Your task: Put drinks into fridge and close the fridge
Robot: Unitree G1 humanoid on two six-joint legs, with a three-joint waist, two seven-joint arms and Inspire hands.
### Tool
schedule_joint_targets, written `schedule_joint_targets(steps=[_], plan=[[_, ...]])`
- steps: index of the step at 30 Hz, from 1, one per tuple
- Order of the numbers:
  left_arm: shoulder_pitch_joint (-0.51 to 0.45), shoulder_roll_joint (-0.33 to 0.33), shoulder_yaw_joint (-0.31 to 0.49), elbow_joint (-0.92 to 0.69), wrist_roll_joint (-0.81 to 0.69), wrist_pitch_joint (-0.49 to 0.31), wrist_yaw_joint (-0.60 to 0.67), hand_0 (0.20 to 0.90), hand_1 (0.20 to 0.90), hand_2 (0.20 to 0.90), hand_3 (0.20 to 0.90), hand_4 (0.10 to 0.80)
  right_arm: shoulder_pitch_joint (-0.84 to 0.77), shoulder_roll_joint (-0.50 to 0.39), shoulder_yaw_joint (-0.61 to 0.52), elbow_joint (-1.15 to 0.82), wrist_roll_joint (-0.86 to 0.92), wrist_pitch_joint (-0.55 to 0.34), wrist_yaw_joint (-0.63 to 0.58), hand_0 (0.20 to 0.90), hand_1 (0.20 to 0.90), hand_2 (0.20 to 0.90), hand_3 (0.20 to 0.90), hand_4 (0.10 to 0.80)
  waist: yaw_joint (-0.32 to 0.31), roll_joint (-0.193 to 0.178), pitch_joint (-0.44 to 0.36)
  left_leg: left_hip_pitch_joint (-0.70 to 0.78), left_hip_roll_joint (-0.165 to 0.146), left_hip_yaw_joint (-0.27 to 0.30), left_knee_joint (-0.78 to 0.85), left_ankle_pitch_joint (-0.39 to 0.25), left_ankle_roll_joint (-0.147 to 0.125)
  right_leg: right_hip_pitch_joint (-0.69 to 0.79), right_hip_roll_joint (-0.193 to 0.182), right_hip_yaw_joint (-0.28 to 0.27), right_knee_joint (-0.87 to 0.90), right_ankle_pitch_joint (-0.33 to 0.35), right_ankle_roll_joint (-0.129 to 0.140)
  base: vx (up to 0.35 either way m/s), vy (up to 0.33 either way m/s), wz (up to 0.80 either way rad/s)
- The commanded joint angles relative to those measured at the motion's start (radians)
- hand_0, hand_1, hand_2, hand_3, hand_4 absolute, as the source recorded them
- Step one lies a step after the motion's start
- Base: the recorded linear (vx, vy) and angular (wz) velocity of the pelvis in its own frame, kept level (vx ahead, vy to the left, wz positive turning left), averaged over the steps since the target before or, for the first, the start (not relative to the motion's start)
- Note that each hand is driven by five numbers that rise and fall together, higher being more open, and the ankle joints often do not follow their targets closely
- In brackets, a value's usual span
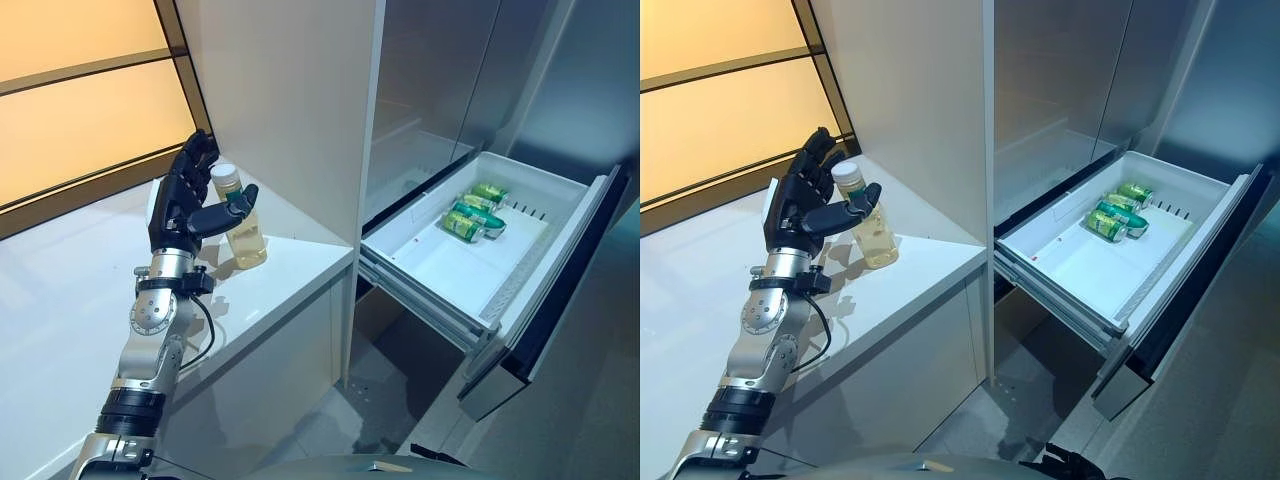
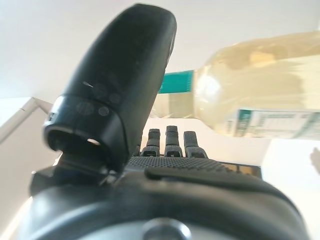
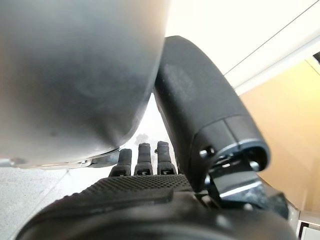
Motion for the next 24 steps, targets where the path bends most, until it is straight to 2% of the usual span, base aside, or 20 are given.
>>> schedule_joint_targets(steps=[1, 8, 24], plan=[[-0.093, 0.020, 0.055, -0.025, -0.002, -0.063, -0.019, 0.900, 0.900, 0.900, 0.900, 0.800, -0.041, 0.040, 0.004, 0.000, -0.012, -0.008, 0.023, 0.900, 0.900, 0.900, 0.900, 0.800, 0.003, -0.028, -0.026, 0.034, -0.030, 0.053, 0.007, -0.097, 0.035, -0.004, -0.016, -0.001, 0.009, 0.019, 0.026, 0.000, 0.000, 0.00], [-0.093, 0.016, 0.037, 0.005, -0.039, -0.040, -0.067, 0.900, 0.900, 0.900, 0.900, 0.800, -0.046, 0.034, 0.002, -0.003, -0.018, -0.003, 0.027, 0.900, 0.900, 0.900, 0.900, 0.800, 0.003, -0.027, -0.023, 0.034, -0.031, 0.053, 0.007, -0.095, 0.035, -0.004, -0.017, 0.001, 0.010, 0.021, 0.027, 0.000, 0.000, 0.00], [-0.089, 0.025, 0.029, 0.062, 0.018, -0.049, -0.038, 0.900, 0.900, 0.900, 0.900, 0.800, -0.043, 0.032, 0.002, -0.006, -0.025, 0.000, 0.030, 0.900, 0.900, 0.900, 0.900, 0.800, -0.002, -0.024, -0.021, 0.037, -0.033, 0.058, 0.007, -0.096, 0.038, -0.003, -0.018, 0.007, 0.012, 0.020, 0.028, 0.000, 0.000, 0.00]])
